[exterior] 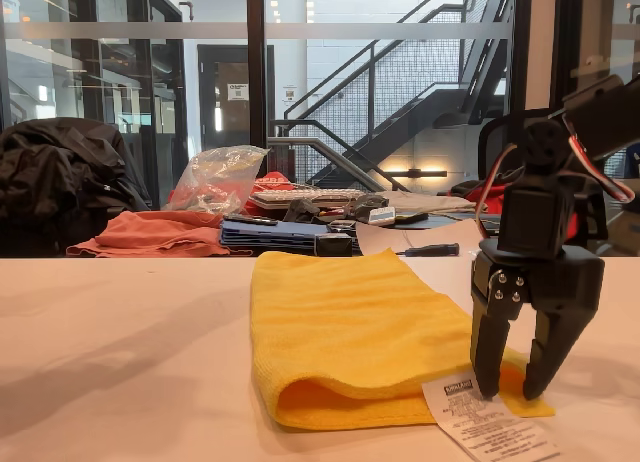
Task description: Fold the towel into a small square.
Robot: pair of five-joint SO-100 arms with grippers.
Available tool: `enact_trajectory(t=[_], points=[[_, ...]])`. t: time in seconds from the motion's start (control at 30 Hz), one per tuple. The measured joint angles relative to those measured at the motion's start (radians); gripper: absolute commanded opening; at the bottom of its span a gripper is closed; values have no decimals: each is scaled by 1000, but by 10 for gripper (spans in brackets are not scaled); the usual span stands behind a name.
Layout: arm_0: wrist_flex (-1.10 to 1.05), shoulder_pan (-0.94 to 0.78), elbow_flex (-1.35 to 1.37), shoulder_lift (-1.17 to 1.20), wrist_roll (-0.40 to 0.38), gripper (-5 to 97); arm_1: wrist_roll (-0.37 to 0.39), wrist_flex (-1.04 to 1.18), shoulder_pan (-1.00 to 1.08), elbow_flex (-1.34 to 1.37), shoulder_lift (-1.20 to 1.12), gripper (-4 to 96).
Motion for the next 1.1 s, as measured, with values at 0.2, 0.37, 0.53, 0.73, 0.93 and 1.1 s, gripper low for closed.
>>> enact_trajectory(t=[0.2,0.37,0.53,0.73,0.93,1.1], points=[[314,-41,-199,0,8,117,0,0,3,9,-3,108],[250,110,-245,-15,8,117,-3,0,0,9,-3,108],[71,262,-170,-57,0,117,-3,0,-9,9,-3,108],[-26,238,-34,-133,12,117,2,0,2,9,0,108],[-38,75,12,-144,25,117,-2,0,3,9,0,108],[-186,-100,25,-150,117,104,-3,0,-3,9,0,108]])
